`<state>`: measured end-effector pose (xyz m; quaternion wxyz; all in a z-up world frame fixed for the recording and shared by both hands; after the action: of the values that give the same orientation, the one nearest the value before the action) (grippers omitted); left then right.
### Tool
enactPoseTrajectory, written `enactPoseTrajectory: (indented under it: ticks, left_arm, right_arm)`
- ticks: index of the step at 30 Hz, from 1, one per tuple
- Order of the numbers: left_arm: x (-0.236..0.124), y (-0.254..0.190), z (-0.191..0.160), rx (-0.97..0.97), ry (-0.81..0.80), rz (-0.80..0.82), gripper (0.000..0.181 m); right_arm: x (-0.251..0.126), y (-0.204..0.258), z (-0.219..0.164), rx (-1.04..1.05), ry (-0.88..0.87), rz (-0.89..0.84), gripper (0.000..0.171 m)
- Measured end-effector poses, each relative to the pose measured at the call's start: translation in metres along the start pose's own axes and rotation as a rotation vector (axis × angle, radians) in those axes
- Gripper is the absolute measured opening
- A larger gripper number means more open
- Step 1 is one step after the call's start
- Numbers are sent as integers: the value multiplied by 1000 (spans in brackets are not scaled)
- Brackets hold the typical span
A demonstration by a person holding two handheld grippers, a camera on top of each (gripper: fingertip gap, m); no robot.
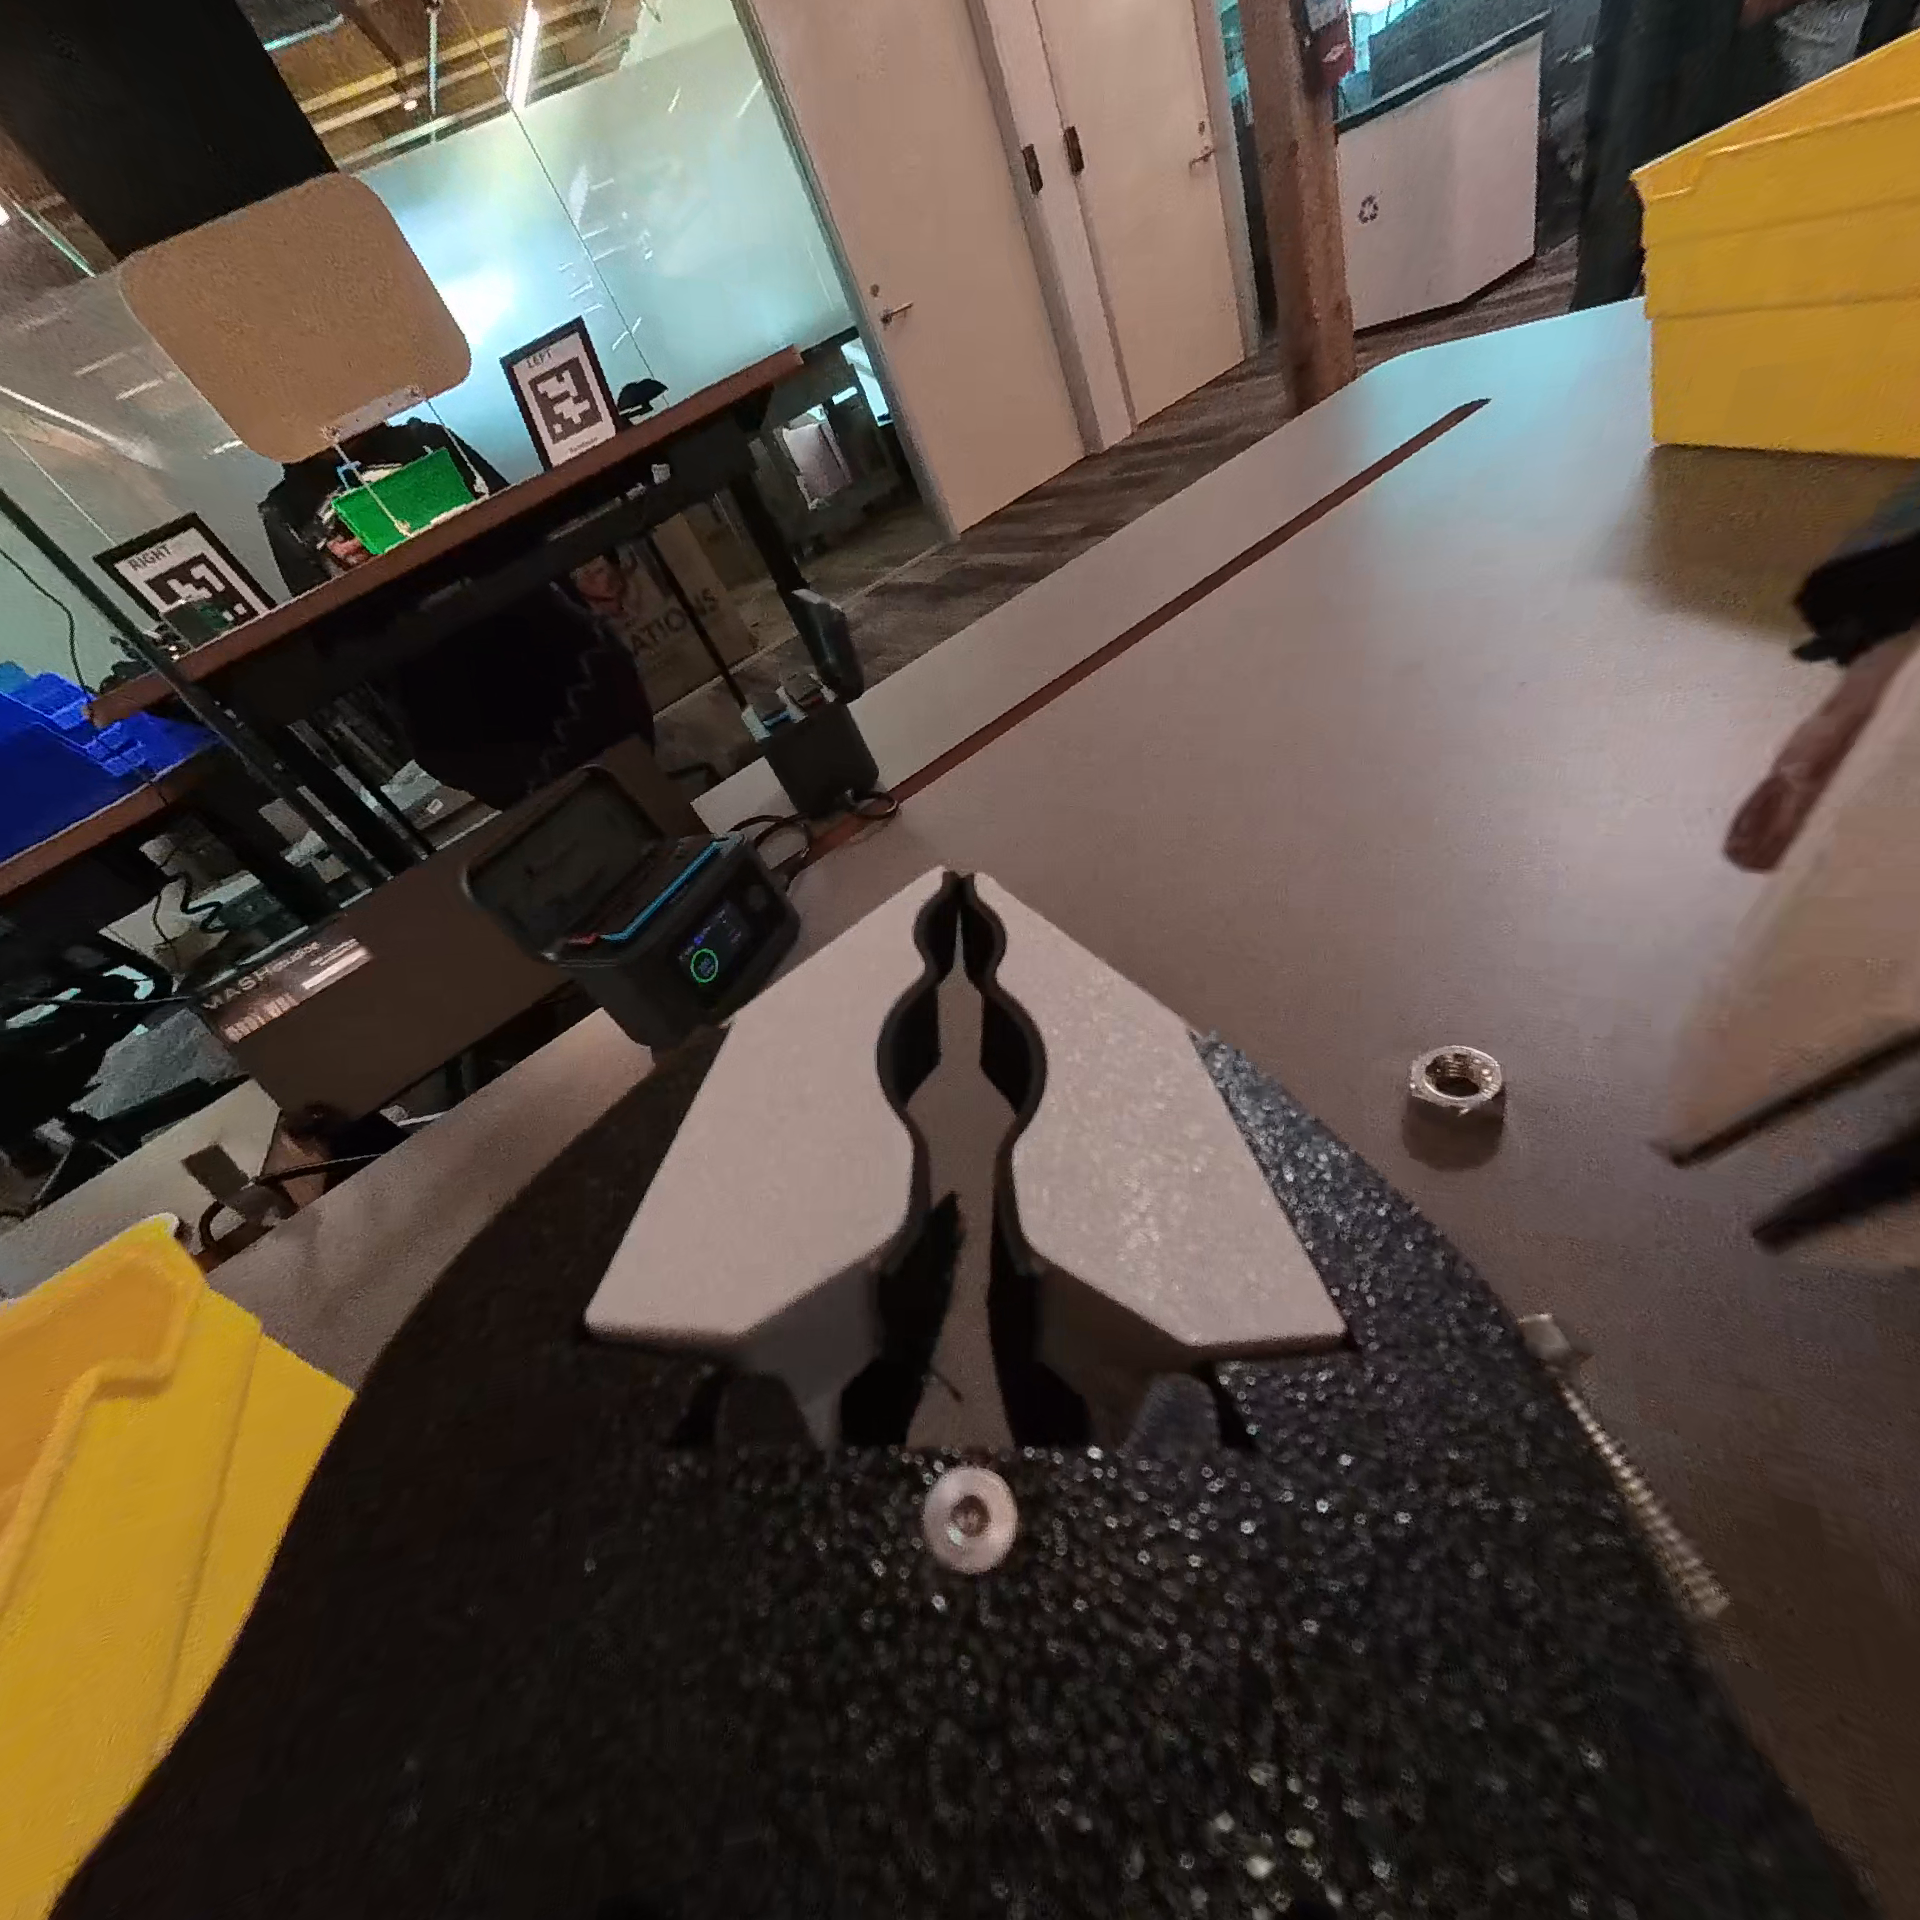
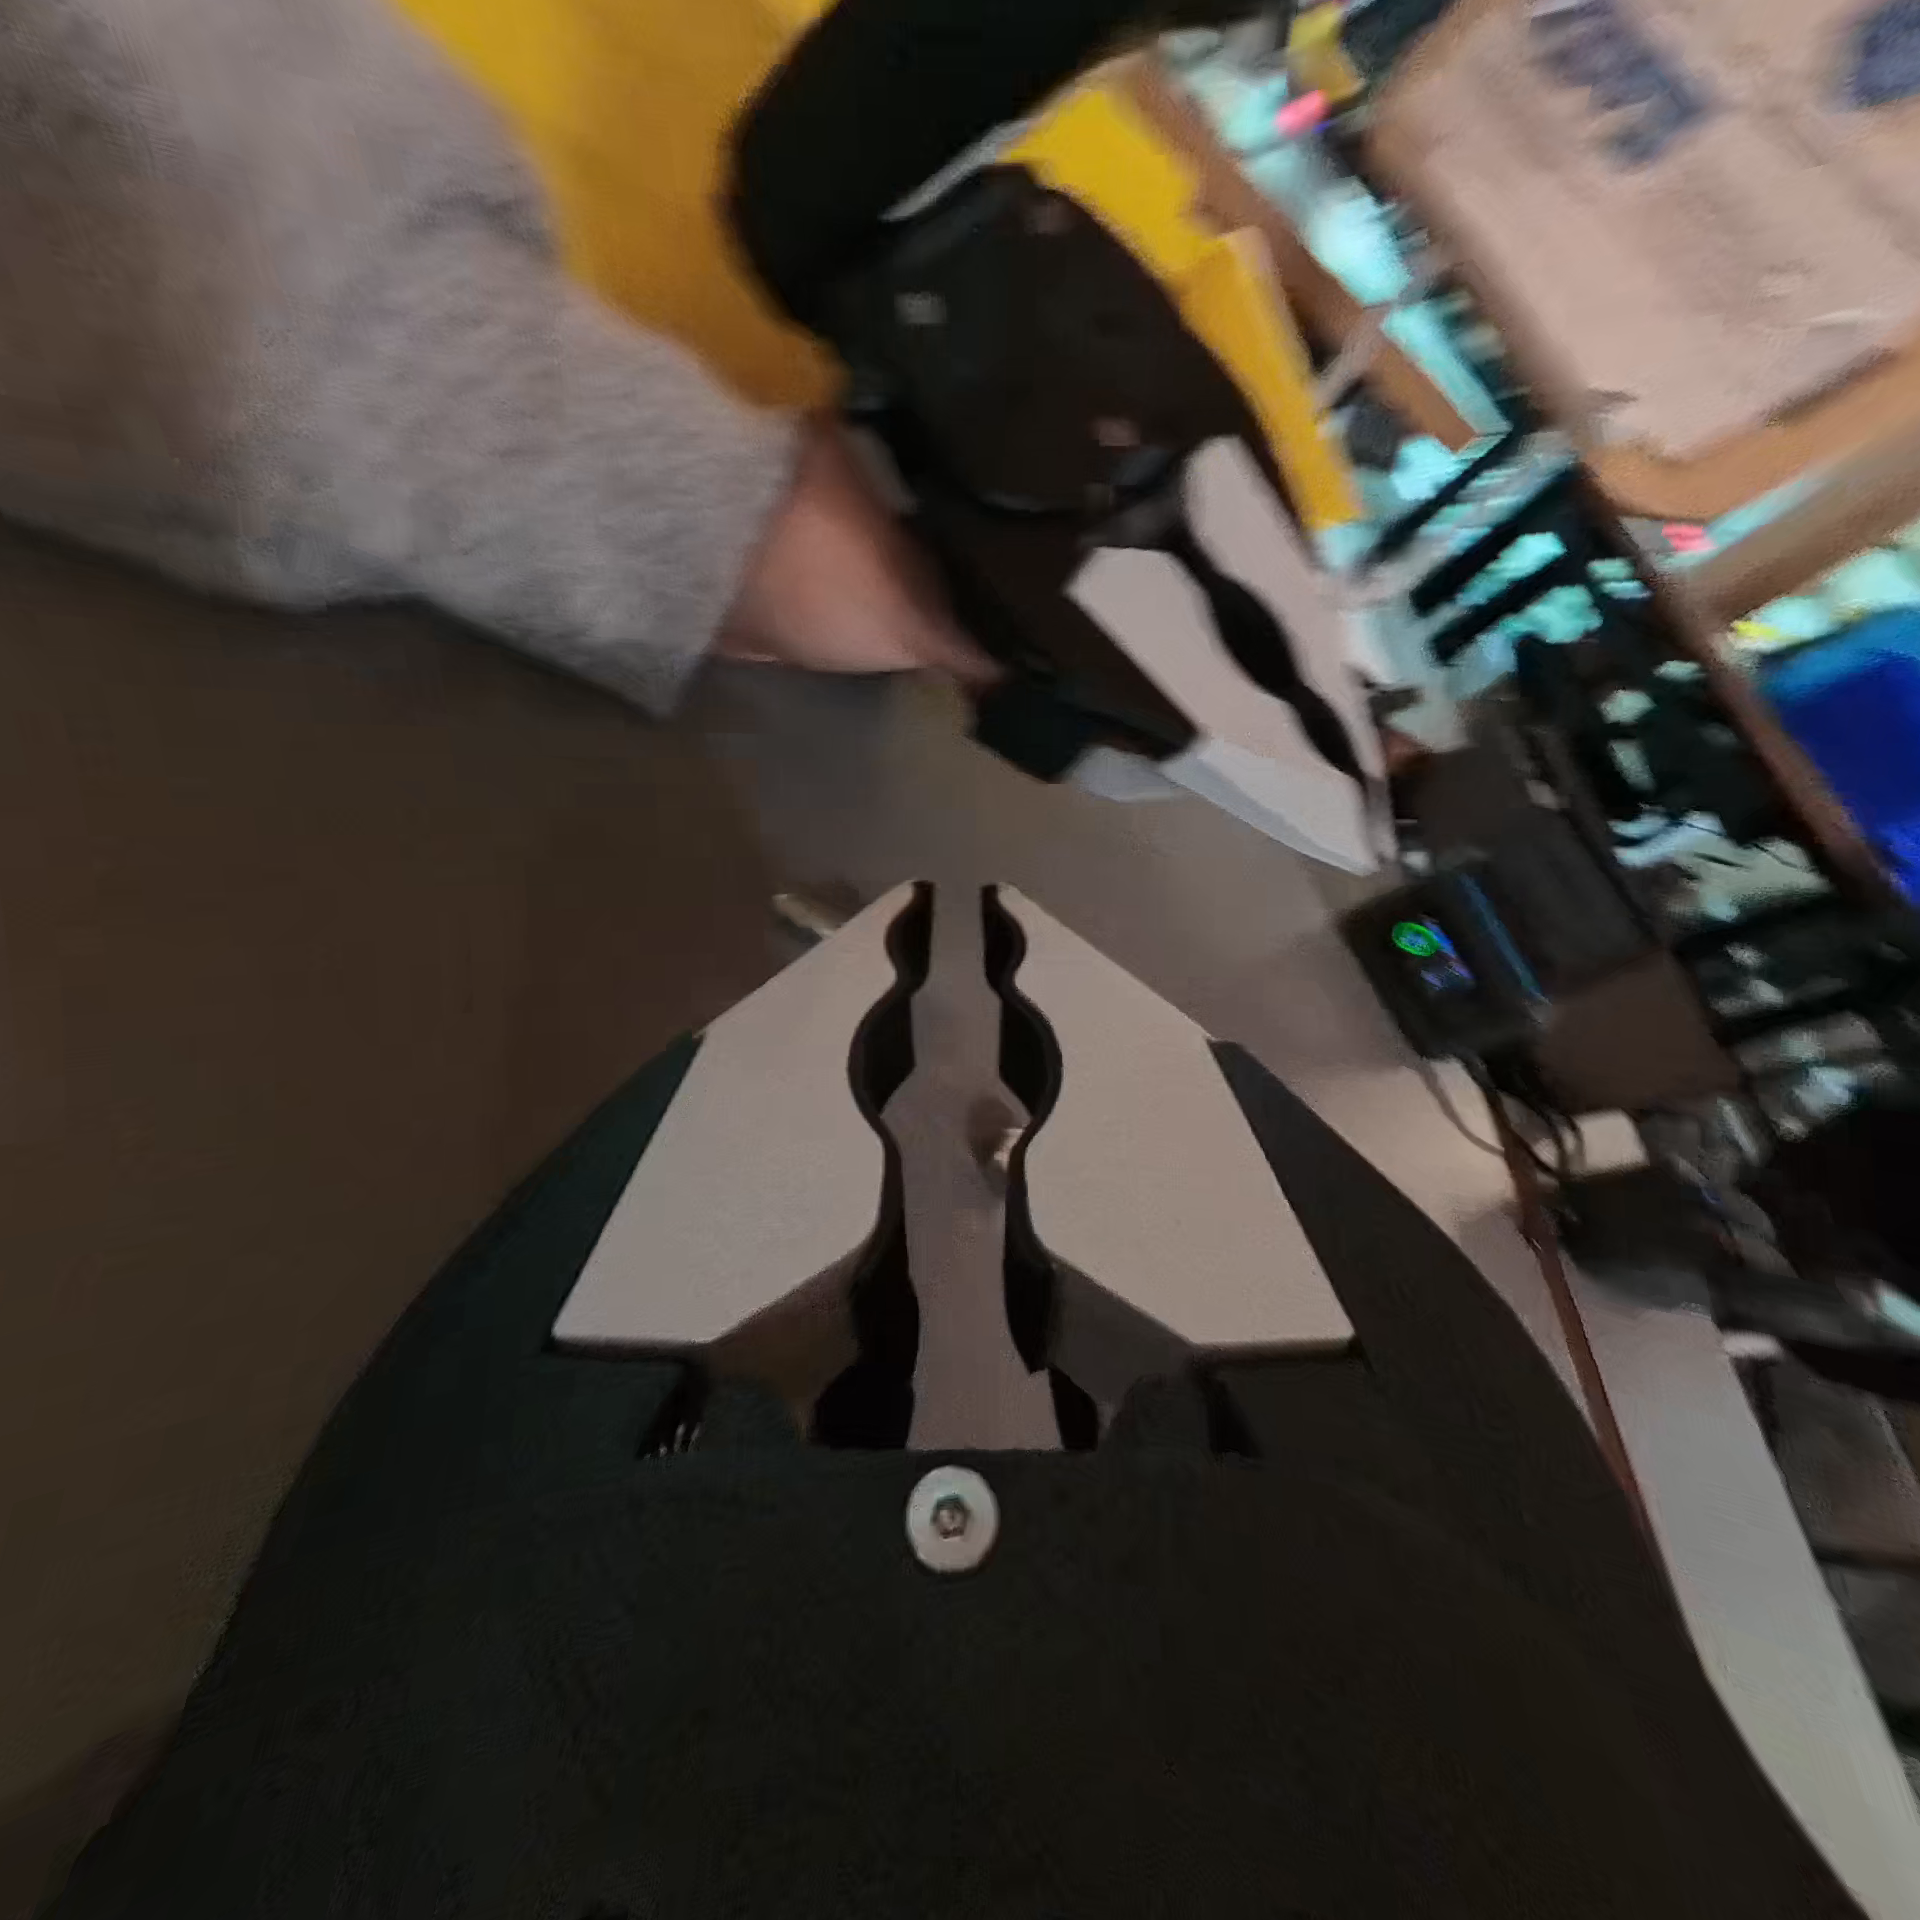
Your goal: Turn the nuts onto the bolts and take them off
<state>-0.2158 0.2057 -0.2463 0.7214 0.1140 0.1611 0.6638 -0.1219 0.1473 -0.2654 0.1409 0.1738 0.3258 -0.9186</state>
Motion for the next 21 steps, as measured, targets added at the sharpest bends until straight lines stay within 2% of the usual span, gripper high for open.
enactPoseTrajectory:
  ticks: [2, 7, 12, 17, 19, 21]
  left_arm:
    - [-1, 4, 1, -30, -14, 9, 0]
    - [-7, 14, 3, -96, -37, 40, 0]
    - [-12, 25, 1, -153, -46, 66, 0]
    - [-17, 35, -1, -223, -63, 86, 0]
    - [-20, 39, -1, -251, -73, 101, 0]
    - [-21, 43, -2, -257, -67, 119, 0]
  right_arm:
    - [9, 9, 3, -102, 123, 152, 17]
    - [29, 19, 2, -361, 389, 486, 18]
    - [43, 25, -12, -502, 564, 654, 18]
    - [45, 23, -15, -346, 649, 704, 10]
    - [44, 15, -11, -234, 568, 625, 9]
    - [39, -3, -1, -43, 404, 466, 8]
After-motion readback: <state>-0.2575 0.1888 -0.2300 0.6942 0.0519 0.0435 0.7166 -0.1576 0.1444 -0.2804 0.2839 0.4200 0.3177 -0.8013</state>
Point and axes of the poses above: each gripper's, where its closed fingertips meet, x out along the fingers, z out of its top, y = z × x across the jaws, the point moved 3 cm from there along -x, back along the fingers, and after that the axes turned 1 degree about z, right-handed, at the moved point
